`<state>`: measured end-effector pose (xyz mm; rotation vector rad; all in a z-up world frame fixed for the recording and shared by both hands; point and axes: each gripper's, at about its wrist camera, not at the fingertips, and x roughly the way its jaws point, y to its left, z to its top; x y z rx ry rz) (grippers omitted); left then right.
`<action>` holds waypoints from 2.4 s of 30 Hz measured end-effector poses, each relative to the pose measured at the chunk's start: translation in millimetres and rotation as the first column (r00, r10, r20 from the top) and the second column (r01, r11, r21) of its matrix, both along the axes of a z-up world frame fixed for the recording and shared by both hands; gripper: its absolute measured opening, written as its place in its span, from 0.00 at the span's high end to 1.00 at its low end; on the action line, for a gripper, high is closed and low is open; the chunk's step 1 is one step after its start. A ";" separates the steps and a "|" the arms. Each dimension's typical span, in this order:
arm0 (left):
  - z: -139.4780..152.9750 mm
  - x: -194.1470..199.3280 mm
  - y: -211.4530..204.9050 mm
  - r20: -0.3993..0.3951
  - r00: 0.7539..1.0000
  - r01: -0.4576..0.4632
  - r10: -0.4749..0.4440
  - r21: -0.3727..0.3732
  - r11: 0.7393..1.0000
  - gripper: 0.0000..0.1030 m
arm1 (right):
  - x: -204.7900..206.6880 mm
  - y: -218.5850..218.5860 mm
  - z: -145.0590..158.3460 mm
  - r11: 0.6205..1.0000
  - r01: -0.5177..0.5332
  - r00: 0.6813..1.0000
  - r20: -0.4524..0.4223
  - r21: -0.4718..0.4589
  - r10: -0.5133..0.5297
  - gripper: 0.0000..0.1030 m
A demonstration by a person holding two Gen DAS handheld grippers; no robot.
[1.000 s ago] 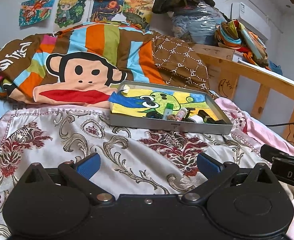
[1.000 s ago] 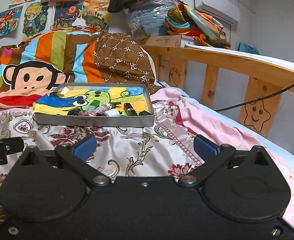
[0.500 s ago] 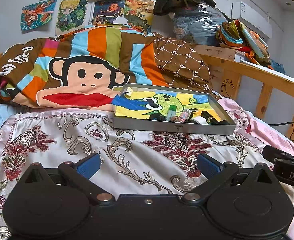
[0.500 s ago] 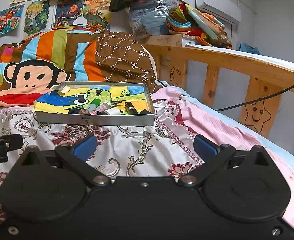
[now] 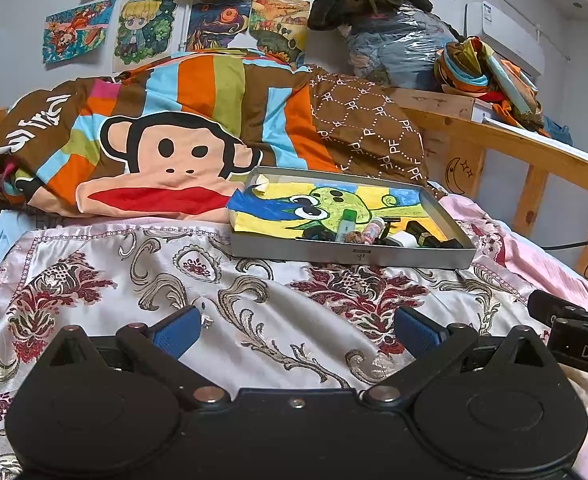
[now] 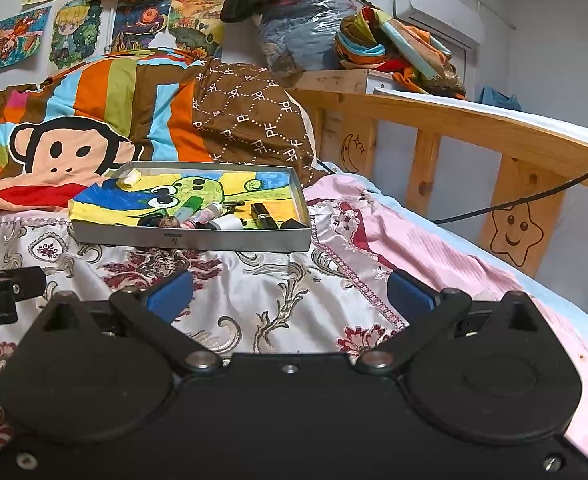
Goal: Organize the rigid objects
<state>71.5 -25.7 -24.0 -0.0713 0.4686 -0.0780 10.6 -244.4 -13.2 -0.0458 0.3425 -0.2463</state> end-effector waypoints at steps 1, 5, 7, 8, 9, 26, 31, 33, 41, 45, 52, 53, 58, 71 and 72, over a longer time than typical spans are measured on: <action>0.1 0.2 0.2 -0.001 1.000 -0.001 0.001 0.001 1.000 0.01 | 0.0 -0.4 0.0 1.000 -0.001 1.000 0.000 0.000 0.001 0.00; -0.1 0.2 0.3 0.001 1.000 -0.001 0.001 0.001 1.000 0.01 | 0.5 -1.2 -0.6 1.000 0.001 1.000 0.001 0.002 -0.001 0.00; -0.2 0.2 1.1 0.000 1.000 -0.002 0.002 0.001 1.000 0.01 | 0.5 -1.2 -0.6 1.000 0.000 1.000 0.001 0.001 0.000 0.00; -0.2 0.2 1.0 0.000 1.000 -0.002 0.002 0.001 1.000 0.01 | 0.8 -1.2 -0.6 1.000 -0.002 1.000 0.001 0.000 0.002 0.00; -0.2 0.2 0.8 0.001 1.000 -0.002 0.002 0.002 1.000 0.01 | 1.0 -1.3 -0.8 1.000 -0.002 1.000 0.001 0.000 0.002 0.00; -0.4 0.4 0.3 0.000 1.000 -0.003 0.003 0.004 1.000 0.01 | 2.3 1.1 -1.5 1.000 -0.008 1.000 -0.004 -0.002 0.008 0.00; -0.4 0.4 0.3 0.000 1.000 -0.003 0.003 0.004 1.000 0.01 | 2.8 1.8 -1.6 1.000 -0.016 1.000 -0.002 -0.002 0.016 0.00; -0.4 0.5 0.6 0.000 1.000 -0.003 0.003 0.003 1.000 0.01 | 2.6 1.6 -1.5 1.000 -0.016 1.000 -0.001 -0.001 0.016 0.00; -0.3 0.3 -0.2 0.000 1.000 -0.003 0.003 0.005 1.000 0.01 | 2.8 2.0 -1.4 1.000 -0.018 1.000 -0.001 -0.001 0.018 0.00; -0.3 0.2 -0.3 0.000 1.000 -0.003 0.003 0.004 1.000 0.01 | 2.9 2.1 -1.4 1.000 -0.019 1.000 0.000 -0.001 0.019 0.00; -0.1 0.2 -0.3 0.000 1.000 -0.002 0.002 0.006 1.000 0.01 | 4.1 1.7 -1.4 1.000 -0.021 1.000 0.000 -0.001 0.021 0.00; -0.1 0.3 -0.1 0.000 1.000 -0.003 0.003 0.005 1.000 0.01 | 4.3 1.3 -1.4 1.000 -0.023 1.000 0.000 -0.002 0.023 0.00; 0.0 0.3 1.6 -0.002 1.000 -0.005 0.005 0.005 1.000 0.01 | 4.4 1.4 -1.1 1.000 -0.028 1.000 0.001 -0.004 0.028 0.00; -0.2 0.1 1.6 0.000 1.000 -0.007 0.007 0.005 1.000 0.01 | 2.8 -0.9 -1.0 0.999 -0.038 0.999 0.005 -0.003 0.038 0.00; -0.2 0.1 1.5 0.000 1.000 -0.006 0.006 0.005 1.000 0.01 | 2.8 -0.8 -1.0 0.999 -0.037 0.999 0.005 -0.003 0.037 0.00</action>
